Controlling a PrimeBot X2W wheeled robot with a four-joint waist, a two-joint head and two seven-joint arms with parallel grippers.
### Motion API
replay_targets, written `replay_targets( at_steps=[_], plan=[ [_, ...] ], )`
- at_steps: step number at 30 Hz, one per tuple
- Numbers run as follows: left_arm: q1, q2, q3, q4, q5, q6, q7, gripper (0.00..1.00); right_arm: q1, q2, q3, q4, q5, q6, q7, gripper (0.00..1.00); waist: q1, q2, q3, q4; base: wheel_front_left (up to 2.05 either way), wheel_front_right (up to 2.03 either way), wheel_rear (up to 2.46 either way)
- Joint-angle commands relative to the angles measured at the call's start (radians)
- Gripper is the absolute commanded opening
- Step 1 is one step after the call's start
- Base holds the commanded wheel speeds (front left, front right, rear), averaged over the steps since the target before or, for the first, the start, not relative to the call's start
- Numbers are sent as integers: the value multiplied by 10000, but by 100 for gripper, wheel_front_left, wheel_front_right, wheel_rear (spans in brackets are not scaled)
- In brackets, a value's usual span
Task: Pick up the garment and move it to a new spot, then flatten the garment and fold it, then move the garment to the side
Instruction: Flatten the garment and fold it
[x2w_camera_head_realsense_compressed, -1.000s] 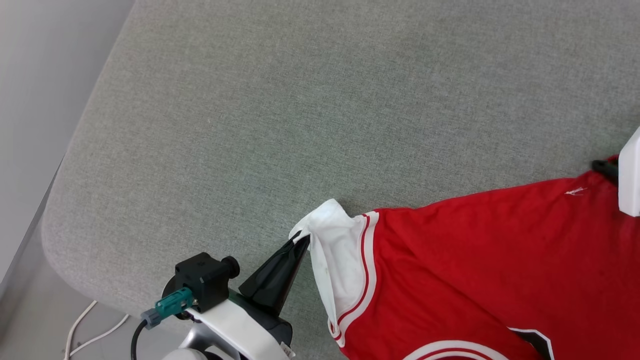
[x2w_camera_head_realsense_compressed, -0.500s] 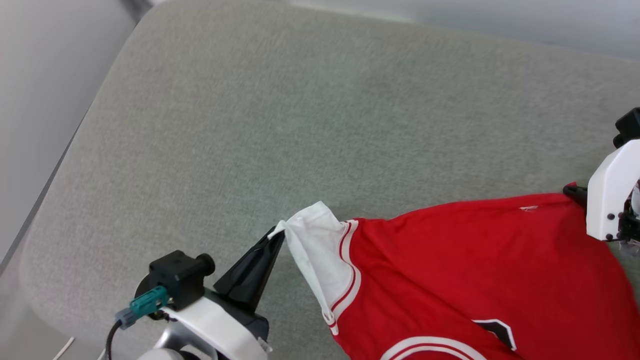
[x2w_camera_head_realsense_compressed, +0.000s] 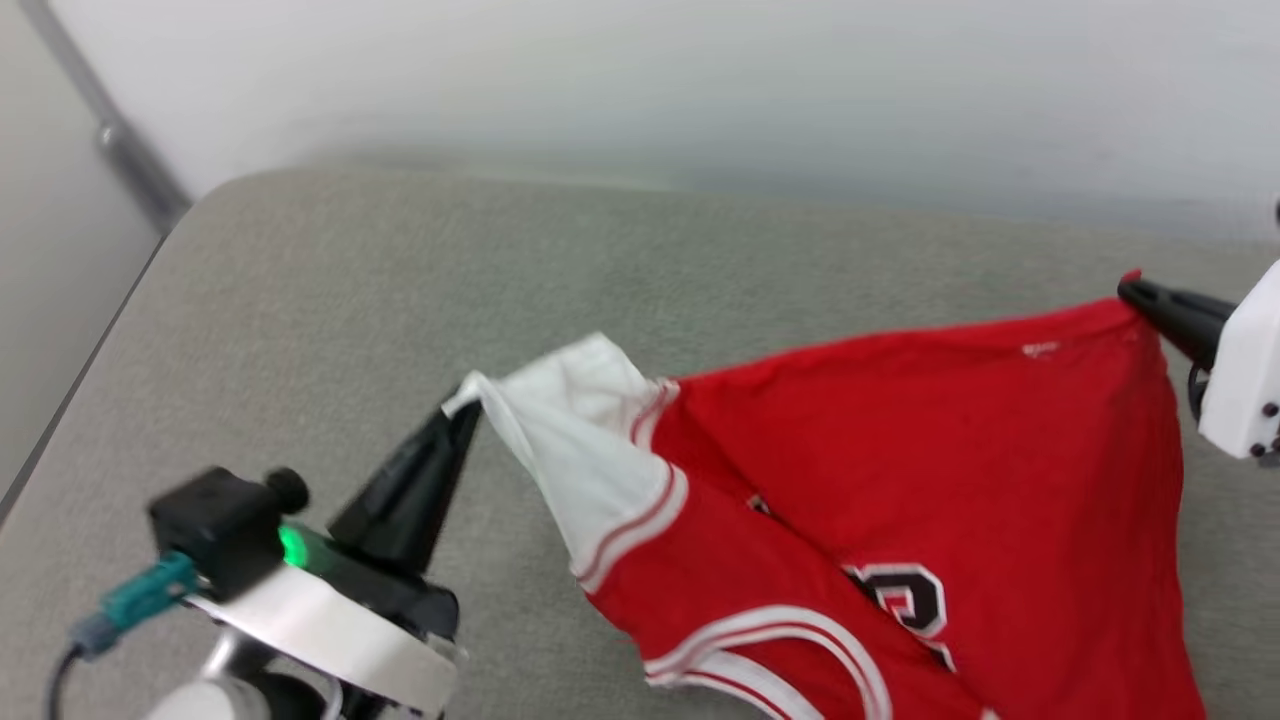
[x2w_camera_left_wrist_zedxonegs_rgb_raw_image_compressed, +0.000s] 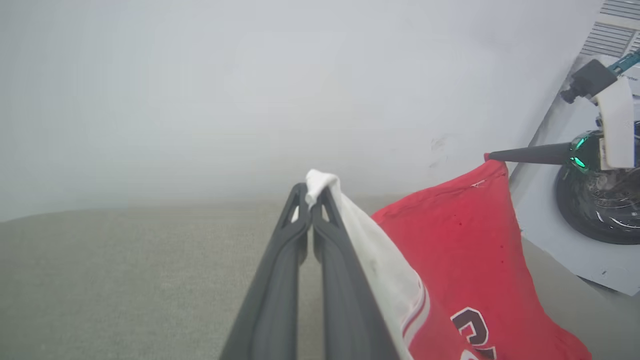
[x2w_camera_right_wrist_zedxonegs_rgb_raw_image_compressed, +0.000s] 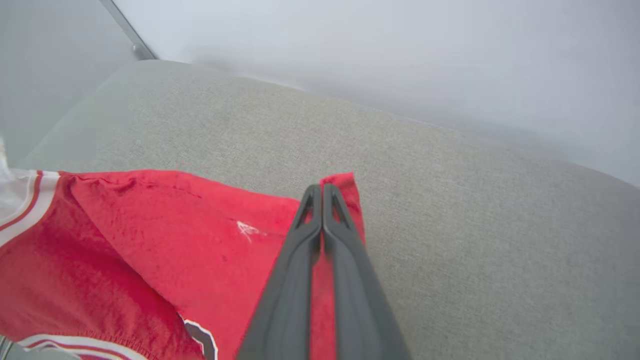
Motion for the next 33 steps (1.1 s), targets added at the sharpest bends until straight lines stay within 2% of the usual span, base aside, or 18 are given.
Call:
replay_targets(
  at_steps=[1,11,20,24,33],
  plan=[
    [-203,74,155,-187,23,55,-9,0,-127,34,-129,-232,119,-4,17,0,0,0,-483,-477,0,0,0],
    [-1688,536,1827,-1525,-694,206,112,0,-776,519,-790,-2235,378,-4,-31,0,0,0,-933,-1456,0,0,0],
    [-3488,790,2812,-1724,-850,294,188,0,-1146,983,-1169,-3101,433,-4,-358,0,0,0,-664,-2064,0,0,0],
    [-4317,757,2996,-1673,-1058,389,413,0,-1355,993,-1281,-3325,332,-4,-622,0,0,0,-341,-2229,0,0,0],
    [-6895,1279,3483,-918,-1362,208,1095,0,-2512,936,-1654,-3235,324,-4,-1218,0,0,0,1299,-2436,0,0,0]
  ],
)
